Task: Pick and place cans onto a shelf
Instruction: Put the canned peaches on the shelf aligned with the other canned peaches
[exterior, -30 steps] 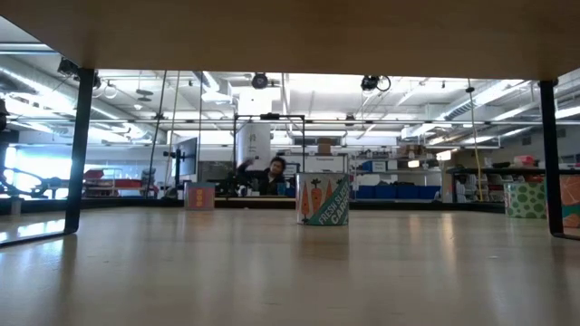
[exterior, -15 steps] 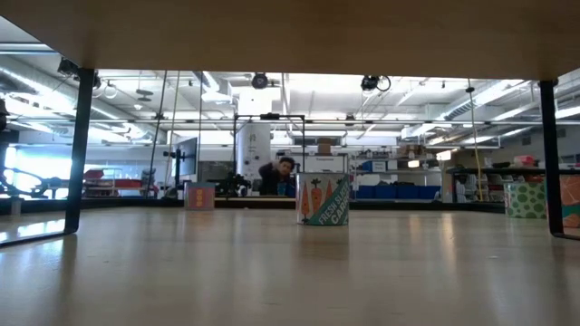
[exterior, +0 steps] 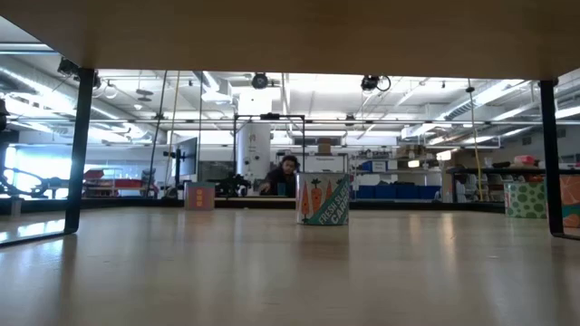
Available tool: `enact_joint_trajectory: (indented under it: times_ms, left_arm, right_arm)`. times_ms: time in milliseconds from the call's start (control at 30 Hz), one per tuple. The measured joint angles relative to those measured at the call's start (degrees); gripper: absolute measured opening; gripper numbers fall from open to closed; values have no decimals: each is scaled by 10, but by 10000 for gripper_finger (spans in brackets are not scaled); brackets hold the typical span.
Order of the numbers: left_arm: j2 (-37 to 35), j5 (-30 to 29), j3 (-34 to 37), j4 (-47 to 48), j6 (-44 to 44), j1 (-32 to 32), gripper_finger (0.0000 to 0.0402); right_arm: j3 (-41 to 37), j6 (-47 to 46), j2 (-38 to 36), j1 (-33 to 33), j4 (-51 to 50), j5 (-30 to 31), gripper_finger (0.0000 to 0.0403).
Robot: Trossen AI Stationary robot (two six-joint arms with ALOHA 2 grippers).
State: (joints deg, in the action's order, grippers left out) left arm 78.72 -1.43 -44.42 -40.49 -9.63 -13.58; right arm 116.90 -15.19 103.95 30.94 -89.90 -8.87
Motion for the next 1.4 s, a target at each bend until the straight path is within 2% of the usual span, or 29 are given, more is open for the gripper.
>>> enact_joint_trajectory:
  times_ms: [233, 667, 1033, 1400]
  left_arm:
    - [0, 0, 0, 1, 0, 0, 350]
    - [0, 0, 0, 0, 0, 0, 350]
    - [0, 0, 0, 0, 0, 0, 350]
    - [0, 0, 0, 0, 0, 0, 350]
  right_arm:
    - [0, 51, 21, -15, 4, 22, 322]
    - [0, 107, 20, -34, 87, 64, 328]
    - [-38, 118, 20, -39, 133, 69, 339]
    - [-40, 123, 19, -39, 164, 74, 358]
